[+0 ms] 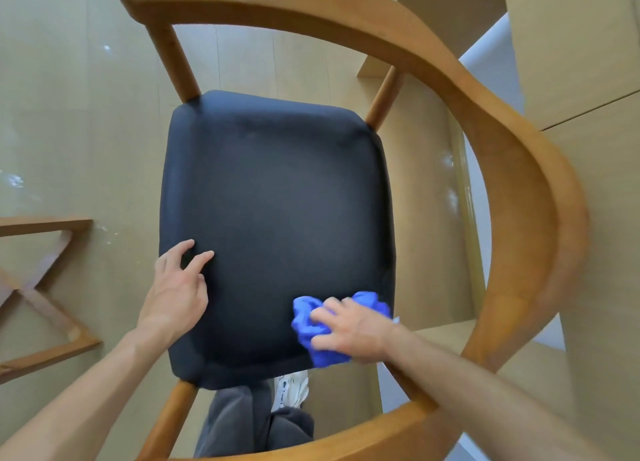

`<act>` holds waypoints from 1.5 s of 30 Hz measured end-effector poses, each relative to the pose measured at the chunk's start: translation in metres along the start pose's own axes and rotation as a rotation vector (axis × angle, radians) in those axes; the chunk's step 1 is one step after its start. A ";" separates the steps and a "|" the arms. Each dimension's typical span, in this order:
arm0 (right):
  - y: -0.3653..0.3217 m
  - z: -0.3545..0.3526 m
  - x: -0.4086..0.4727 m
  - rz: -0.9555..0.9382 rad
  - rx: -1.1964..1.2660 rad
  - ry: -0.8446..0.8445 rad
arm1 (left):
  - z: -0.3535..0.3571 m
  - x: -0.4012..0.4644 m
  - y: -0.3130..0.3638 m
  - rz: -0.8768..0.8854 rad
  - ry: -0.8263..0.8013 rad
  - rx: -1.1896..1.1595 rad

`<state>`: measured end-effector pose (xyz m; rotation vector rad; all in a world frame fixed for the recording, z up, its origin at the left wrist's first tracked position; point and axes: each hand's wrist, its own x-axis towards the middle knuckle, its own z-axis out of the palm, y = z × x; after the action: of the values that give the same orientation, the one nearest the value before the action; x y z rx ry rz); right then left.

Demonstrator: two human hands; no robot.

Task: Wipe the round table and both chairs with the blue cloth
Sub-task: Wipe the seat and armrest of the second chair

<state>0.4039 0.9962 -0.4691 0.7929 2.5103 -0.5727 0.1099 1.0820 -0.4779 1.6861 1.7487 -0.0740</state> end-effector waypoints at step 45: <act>-0.060 -0.175 -0.035 0.637 1.381 1.040 | -0.108 -0.093 0.151 0.058 -0.513 -0.931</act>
<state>0.3428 1.0248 -0.2930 2.7753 1.9088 -2.0425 0.1904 1.0784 -0.2867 0.9108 1.0705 0.2731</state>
